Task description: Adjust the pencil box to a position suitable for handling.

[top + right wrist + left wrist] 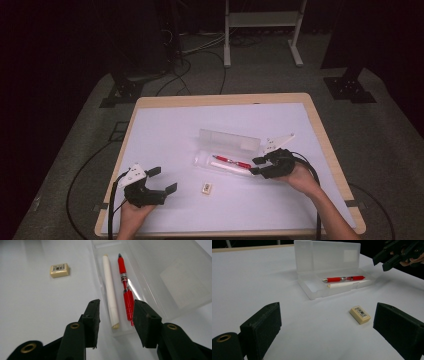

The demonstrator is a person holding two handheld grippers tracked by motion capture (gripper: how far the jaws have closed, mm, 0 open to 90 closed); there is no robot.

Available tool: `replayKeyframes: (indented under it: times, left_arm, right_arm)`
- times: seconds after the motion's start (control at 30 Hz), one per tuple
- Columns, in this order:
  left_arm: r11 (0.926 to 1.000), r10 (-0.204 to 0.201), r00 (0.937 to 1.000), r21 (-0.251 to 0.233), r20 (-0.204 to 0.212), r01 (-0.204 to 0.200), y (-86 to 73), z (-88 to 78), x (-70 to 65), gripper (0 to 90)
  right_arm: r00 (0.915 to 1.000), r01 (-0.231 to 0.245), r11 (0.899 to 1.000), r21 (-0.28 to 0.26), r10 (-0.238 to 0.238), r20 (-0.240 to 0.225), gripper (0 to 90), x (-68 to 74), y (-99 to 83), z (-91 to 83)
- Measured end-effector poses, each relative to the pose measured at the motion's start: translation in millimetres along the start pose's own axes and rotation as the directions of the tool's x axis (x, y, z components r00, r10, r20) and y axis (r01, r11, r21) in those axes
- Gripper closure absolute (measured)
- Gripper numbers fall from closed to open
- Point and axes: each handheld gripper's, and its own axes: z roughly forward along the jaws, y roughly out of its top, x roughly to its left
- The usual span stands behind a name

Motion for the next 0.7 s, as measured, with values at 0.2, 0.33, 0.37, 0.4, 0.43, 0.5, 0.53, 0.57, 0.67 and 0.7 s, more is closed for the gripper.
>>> replayKeyframes:
  times: [0.2, 0.33, 0.37, 0.4, 0.43, 0.5, 0.53, 0.57, 0.67, 0.7]
  left_arm:
    - [0.9999, 0.015, 0.9999, 0.001, -0.002, -0.015, 2.5, 3.2, -3.3, 7.7]
    - [0.9997, 0.021, 0.9997, 0.014, 0.007, -0.021, 2.9, 5.8, -5.2, 7.9]
    - [0.9997, 0.021, 0.9997, 0.014, 0.007, -0.021, 3.0, 6.5, -5.7, 7.9]
    - [0.9996, 0.022, 0.9997, 0.016, 0.014, -0.022, 3.5, 7.5, -6.5, 7.9]
    - [0.9994, 0.027, 0.9995, 0.02, 0.015, -0.027, 4.1, 8.6, -7.6, 7.9]
    - [0.9992, 0.028, 0.9995, 0.026, 0.016, -0.029, 4.6, 10.7, -9.2, 7.8]
    - [0.9992, 0.028, 0.9995, 0.027, 0.017, -0.028, 4.7, 11.7, -9.8, 7.8]
    - [0.999, 0.032, 0.9993, 0.031, 0.018, -0.033, 4.9, 12.8, -10.4, 7.8]
    - [0.9985, 0.038, 0.9989, 0.038, 0.026, -0.039, 5.5, 16.0, -13.1, 7.9]
    - [0.9982, 0.042, 0.9987, 0.043, 0.028, -0.043, 5.6, 16.9, -13.7, 7.9]
  right_arm:
    - [0.9999, -0.011, 1.0, -0.012, 0.011, 0.01, 50.4, 3.9, -8.4, -9.0]
    - [0.9996, -0.013, 0.999, -0.03, 0.014, 0.023, 47.7, 6.0, -14.2, -15.0]
    - [0.9995, -0.019, 0.999, -0.029, 0.02, 0.023, 47.4, 6.8, -15.7, -16.4]
    - [0.9995, -0.016, 0.999, -0.034, 0.017, 0.025, 47.2, 6.9, -17.2, -17.3]
    - [0.9994, -0.022, 0.999, -0.04, 0.023, 0.025, 46.6, 7.6, -19.7, -19.2]
    - [0.9992, -0.029, 0.999, -0.042, 0.031, 0.027, 46.0, 8.2, -23.6, -21.2]
    - [0.999, -0.032, 0.998, -0.045, 0.034, 0.029, 45.9, 8.1, -26.2, -22.1]
    - [0.9989, -0.036, 0.998, -0.047, 0.037, 0.028, 45.8, 8.0, -27.8, -22.7]
    - [0.9981, -0.052, 0.998, -0.04, 0.053, 0.03, 43.8, 8.1, -33.3, -24.6]
    - [0.9983, -0.049, 0.998, -0.041, 0.05, 0.029, 43.8, 8.4, -35.0, -25.6]
